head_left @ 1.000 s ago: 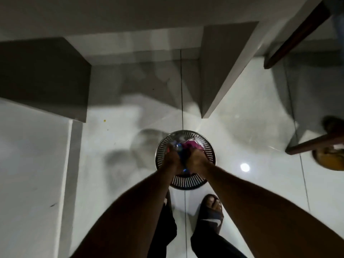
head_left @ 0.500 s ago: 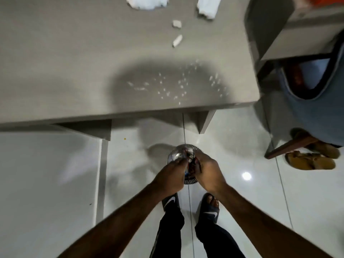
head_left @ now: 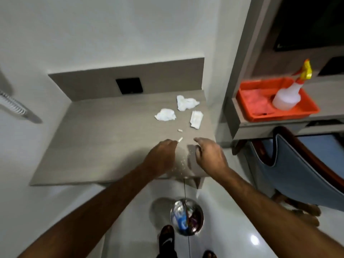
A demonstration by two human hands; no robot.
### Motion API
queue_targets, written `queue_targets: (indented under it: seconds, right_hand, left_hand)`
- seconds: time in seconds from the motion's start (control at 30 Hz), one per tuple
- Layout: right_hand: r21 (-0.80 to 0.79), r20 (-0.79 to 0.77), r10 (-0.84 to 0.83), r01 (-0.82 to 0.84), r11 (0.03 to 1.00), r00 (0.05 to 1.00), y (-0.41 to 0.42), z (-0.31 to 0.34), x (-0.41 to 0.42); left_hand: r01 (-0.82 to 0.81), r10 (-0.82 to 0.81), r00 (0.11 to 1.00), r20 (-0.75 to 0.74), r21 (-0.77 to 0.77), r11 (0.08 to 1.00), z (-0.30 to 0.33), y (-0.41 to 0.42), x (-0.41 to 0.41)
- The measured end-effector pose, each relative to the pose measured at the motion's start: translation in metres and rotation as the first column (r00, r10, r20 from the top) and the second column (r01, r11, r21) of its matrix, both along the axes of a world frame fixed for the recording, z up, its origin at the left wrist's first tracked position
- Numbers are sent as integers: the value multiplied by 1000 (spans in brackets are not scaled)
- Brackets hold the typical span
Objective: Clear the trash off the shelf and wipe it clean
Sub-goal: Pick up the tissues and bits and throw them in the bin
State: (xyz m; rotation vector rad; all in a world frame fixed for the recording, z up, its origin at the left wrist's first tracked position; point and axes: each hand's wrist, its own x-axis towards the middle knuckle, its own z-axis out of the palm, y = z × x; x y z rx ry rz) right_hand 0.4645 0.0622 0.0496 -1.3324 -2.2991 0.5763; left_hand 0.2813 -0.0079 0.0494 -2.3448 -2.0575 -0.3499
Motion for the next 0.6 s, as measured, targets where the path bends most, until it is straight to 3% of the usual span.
queue_targets:
  seconds: [0.13, 0.23, 0.33, 0.43, 0.6]
  right_hand:
    - [-5, 105, 20, -19, 1000, 994, 78, 17, -39]
    - [-160, 330, 41, 13, 987, 943, 127, 12, -67]
    - [-293, 500, 130, 26, 956, 856, 157, -9, -91]
    - [-197, 587, 117, 1, 980, 801, 161, -28, -102]
    - [-115, 612, 30, 51, 992, 791, 165, -44, -106]
  left_hand:
    - [-145, 130, 987, -98, -157, 977, 7, 73, -52]
    - [-193, 153, 973, -171, -244, 950, 0, 122, -83]
    - [-125, 57, 977, -204, -336, 933, -19, 165, -111]
    - [-3, -123, 962, -244, -460, 888, -36, 195, -130]
    - [127, -166, 980, -112, -296, 947, -27, 246, -114]
